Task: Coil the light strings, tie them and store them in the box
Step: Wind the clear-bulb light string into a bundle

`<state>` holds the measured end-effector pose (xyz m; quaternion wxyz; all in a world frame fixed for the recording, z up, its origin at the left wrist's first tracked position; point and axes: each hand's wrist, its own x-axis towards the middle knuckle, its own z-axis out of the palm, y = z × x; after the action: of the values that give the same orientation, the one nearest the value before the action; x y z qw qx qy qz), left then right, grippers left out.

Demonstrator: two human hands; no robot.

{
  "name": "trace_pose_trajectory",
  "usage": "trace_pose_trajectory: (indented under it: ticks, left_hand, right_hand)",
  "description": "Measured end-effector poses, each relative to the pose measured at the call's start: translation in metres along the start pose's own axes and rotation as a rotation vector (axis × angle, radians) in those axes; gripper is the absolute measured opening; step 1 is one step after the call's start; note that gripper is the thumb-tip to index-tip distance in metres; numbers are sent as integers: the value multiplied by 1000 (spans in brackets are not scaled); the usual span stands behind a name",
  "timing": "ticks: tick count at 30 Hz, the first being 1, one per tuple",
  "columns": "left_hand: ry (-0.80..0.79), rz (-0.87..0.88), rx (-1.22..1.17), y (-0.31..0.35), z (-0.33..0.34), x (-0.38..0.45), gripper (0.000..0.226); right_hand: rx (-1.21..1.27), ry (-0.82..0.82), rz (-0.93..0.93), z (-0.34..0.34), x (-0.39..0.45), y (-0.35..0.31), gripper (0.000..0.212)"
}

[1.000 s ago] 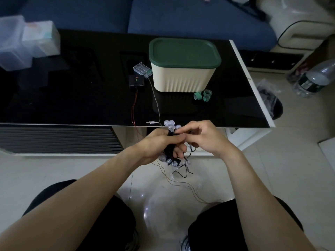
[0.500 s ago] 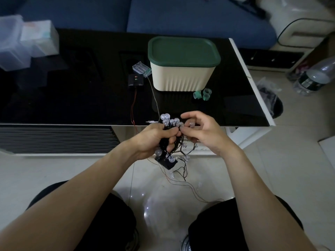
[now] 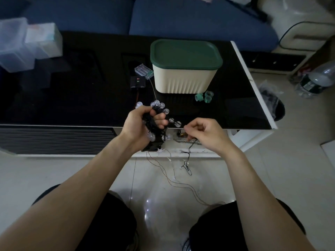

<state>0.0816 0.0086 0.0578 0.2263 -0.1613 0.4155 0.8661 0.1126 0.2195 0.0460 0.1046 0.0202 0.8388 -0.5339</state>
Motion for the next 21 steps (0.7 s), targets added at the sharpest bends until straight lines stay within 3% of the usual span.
trace_pose_trajectory:
  ticks: [4, 8, 12, 17, 21]
  left_hand:
    - [42, -15, 130, -2, -5, 6, 25]
    - [-1, -5, 302, -12, 2, 4, 24]
    - [-110, -40, 259, -16, 8, -3, 23]
    - [-224, -71, 131, -14, 8, -8, 18]
    - [-276, -84, 60, -16, 7, -9, 16]
  right_hand:
    - [13, -29, -30, 5, -3, -1, 15]
    - [115, 80, -93, 20, -4, -4, 12]
    - [104, 131, -143, 29, -1, 0, 10]
    - [44, 147, -177, 35, -2, 4, 31]
    - [-62, 233, -197, 37, -3, 3, 32]
